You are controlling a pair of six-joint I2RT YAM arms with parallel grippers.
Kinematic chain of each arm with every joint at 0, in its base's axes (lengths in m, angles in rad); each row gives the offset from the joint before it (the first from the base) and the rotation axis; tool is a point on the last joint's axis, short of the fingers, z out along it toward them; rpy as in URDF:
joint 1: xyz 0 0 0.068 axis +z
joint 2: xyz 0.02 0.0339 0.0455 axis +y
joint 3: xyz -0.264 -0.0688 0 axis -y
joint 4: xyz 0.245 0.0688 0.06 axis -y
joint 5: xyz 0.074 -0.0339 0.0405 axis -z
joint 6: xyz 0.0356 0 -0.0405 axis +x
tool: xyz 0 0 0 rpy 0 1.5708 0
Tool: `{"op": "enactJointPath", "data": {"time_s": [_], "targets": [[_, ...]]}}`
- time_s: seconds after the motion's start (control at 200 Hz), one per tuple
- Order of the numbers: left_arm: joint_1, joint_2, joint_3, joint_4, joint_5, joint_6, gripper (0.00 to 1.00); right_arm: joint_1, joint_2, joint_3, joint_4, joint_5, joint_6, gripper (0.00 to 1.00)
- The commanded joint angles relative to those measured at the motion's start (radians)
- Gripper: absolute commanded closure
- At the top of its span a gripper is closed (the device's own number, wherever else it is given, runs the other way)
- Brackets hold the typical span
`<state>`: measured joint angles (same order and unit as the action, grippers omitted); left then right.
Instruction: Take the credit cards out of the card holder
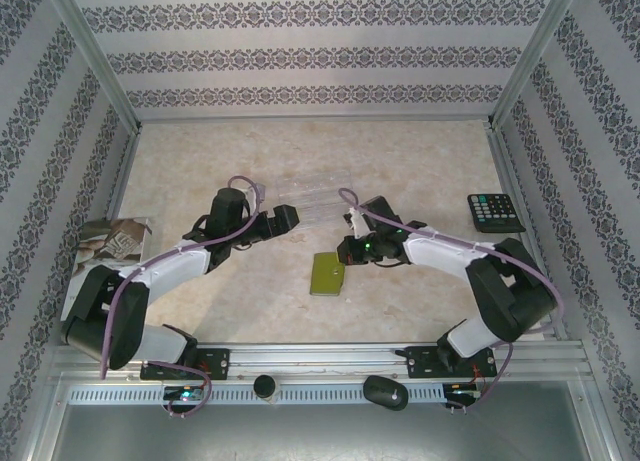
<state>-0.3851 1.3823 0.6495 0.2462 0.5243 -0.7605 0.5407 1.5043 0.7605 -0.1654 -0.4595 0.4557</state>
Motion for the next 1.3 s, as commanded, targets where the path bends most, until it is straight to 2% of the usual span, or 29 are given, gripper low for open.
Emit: {"op": "enactJointPath", "data": {"time_s": [0.0, 0.175, 0.32, 0.445, 0.64, 0.869, 0.939, 1.054, 1.169, 1.299], "targets": [[-0.022, 0.033, 0.001, 0.148, 0.114, 0.003, 0.04, -0.030, -0.070, 0.051, -0.028, -0.096, -0.068, 1.00], [-0.024, 0.095, -0.065, 0.485, 0.213, -0.103, 0.08, -0.079, -0.139, 0.090, -0.028, -0.238, -0.072, 1.00], [-0.023, 0.170, -0.093, 0.749, 0.269, -0.196, 0.15, -0.120, -0.195, 0.115, 0.028, -0.342, -0.016, 1.00], [-0.024, 0.216, -0.117, 0.972, 0.302, -0.275, 0.15, -0.143, -0.233, 0.138, 0.085, -0.399, 0.042, 1.00], [-0.023, 0.272, -0.113, 1.181, 0.347, -0.370, 0.16, -0.158, -0.255, 0.169, 0.192, -0.449, 0.136, 1.00], [-0.047, 0.244, -0.102, 1.182, 0.370, -0.365, 0.23, -0.152, -0.211, 0.204, 0.294, -0.456, 0.199, 1.00], [-0.062, 0.238, -0.092, 1.180, 0.376, -0.370, 0.29, -0.150, -0.189, 0.208, 0.332, -0.457, 0.221, 1.00], [-0.071, 0.231, -0.091, 1.180, 0.371, -0.377, 0.46, -0.143, -0.159, 0.225, 0.337, -0.441, 0.222, 1.00], [-0.072, 0.221, -0.093, 1.176, 0.361, -0.389, 0.68, -0.153, -0.150, 0.227, 0.331, -0.412, 0.227, 1.00], [-0.074, 0.202, -0.089, 1.130, 0.339, -0.385, 0.84, -0.154, -0.148, 0.234, 0.295, -0.358, 0.208, 1.00]]}}
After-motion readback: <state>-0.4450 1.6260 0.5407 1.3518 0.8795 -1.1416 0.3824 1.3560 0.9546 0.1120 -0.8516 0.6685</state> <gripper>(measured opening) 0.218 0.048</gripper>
